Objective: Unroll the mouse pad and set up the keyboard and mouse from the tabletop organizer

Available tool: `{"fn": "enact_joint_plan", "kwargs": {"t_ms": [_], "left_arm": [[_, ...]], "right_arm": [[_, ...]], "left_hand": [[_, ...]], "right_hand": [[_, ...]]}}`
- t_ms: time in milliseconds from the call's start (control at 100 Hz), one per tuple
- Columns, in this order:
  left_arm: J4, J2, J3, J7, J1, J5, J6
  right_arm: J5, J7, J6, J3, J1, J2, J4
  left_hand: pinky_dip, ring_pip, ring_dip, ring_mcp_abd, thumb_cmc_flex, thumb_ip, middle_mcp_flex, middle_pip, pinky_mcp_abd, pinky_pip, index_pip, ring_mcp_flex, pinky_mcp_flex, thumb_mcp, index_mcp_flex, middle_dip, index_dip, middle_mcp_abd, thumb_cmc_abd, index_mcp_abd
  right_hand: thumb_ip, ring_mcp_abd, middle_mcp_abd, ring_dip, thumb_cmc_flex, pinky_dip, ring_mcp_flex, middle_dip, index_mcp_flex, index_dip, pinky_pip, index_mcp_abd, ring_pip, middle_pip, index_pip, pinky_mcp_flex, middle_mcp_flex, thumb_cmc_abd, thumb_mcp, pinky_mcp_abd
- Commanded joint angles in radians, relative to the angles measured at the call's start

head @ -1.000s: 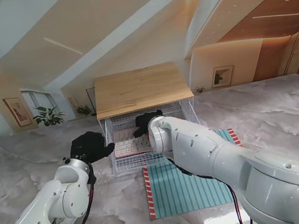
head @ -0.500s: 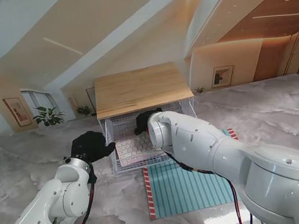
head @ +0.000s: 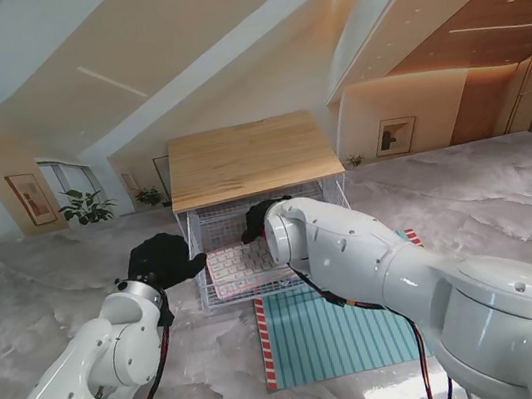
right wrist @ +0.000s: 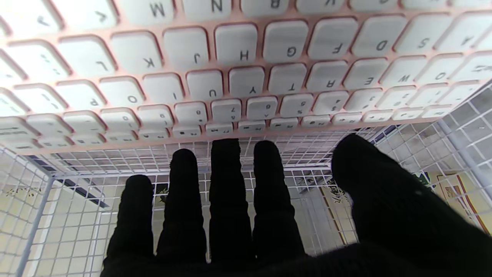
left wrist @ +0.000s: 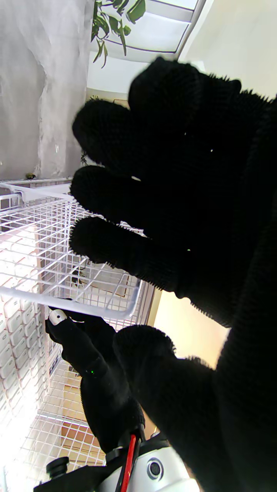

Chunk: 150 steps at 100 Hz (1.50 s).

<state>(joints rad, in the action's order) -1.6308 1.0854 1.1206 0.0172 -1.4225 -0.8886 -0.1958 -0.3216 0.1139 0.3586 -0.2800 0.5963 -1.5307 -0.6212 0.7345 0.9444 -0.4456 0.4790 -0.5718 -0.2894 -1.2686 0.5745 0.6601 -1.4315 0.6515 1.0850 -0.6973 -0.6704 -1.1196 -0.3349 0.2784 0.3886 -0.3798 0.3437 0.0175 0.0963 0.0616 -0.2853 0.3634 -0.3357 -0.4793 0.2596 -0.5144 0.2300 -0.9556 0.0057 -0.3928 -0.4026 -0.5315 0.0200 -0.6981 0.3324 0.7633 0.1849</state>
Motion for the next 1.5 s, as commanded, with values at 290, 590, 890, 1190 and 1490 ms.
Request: {"fn": "enact_joint_plan", "kwargs": {"t_ms": [290,590,890,1190,1490], "left_arm": [[-0.002,0.007,-0.001,-0.009,-0.003,0.006,-0.001],[0.000,0.009,-0.003,-0.004,-0.003,0.012,0.000],[0.001,0.010,-0.002,0.002,-0.004,0.017,-0.001],[0.001,0.012,-0.002,0.009,-0.005,0.025,-0.004],[0.003,0.013,-0.006,0.011,-0.002,0.031,-0.004]], "right_arm": [[-0.010,0.027,0.028,0.006,0.006,0.020,-0.030],[-0.016,0.019,0.024,-0.010,0.015,0.050,-0.085],[-0.023,0.069,0.014,-0.019,0.015,0.109,-0.183],[-0.022,0.136,0.007,-0.016,0.006,0.156,-0.255],[-0.041,0.170,-0.006,-0.005,-0.005,0.183,-0.287]], "left_hand": [[-0.023,0.045,0.000,0.060,-0.029,-0.022,-0.057,0.012,-0.016,-0.057,0.022,0.063,-0.022,-0.020,-0.027,-0.016,0.003,0.040,-0.003,0.019],[-0.025,0.045,0.000,0.060,-0.029,-0.022,-0.058,0.012,-0.015,-0.058,0.022,0.064,-0.022,-0.020,-0.027,-0.016,0.002,0.040,-0.004,0.018],[-0.026,0.045,0.001,0.060,-0.028,-0.023,-0.058,0.011,-0.015,-0.058,0.023,0.063,-0.022,-0.021,-0.028,-0.016,0.001,0.041,-0.004,0.017],[-0.027,0.044,0.000,0.062,-0.028,-0.022,-0.058,0.011,-0.014,-0.058,0.022,0.062,-0.022,-0.020,-0.028,-0.016,0.000,0.040,-0.003,0.016],[-0.027,0.045,0.000,0.060,-0.028,-0.022,-0.058,0.012,-0.014,-0.058,0.022,0.063,-0.023,-0.020,-0.028,-0.016,0.000,0.041,-0.003,0.017]], "right_hand": [[-0.016,-0.008,0.084,-0.046,-0.022,-0.012,-0.049,0.170,-0.062,0.051,0.010,0.020,-0.100,-0.438,0.001,0.042,-0.214,-0.004,-0.015,0.002],[-0.019,0.075,0.024,-0.091,-0.052,-0.102,-0.294,0.373,0.002,0.095,-0.173,-0.026,-0.235,-0.617,-0.019,-0.196,-0.076,0.014,-0.020,0.142],[-0.026,0.042,-0.007,-0.152,-0.089,-0.223,-0.442,0.430,0.000,0.106,-0.403,-0.081,-0.455,-0.635,-0.020,-0.493,0.062,0.066,-0.038,0.201],[-0.026,-0.021,-0.026,-0.210,-0.072,-0.325,-0.377,0.390,0.007,0.129,-0.638,-0.090,-0.558,-0.580,-0.001,-0.748,0.148,0.169,-0.009,0.038],[-0.012,-0.136,0.007,-0.330,-0.075,-0.423,-0.375,0.356,0.008,0.126,-0.850,-0.043,-0.844,-0.579,-0.001,-0.806,0.141,0.252,0.038,-0.146]]}}
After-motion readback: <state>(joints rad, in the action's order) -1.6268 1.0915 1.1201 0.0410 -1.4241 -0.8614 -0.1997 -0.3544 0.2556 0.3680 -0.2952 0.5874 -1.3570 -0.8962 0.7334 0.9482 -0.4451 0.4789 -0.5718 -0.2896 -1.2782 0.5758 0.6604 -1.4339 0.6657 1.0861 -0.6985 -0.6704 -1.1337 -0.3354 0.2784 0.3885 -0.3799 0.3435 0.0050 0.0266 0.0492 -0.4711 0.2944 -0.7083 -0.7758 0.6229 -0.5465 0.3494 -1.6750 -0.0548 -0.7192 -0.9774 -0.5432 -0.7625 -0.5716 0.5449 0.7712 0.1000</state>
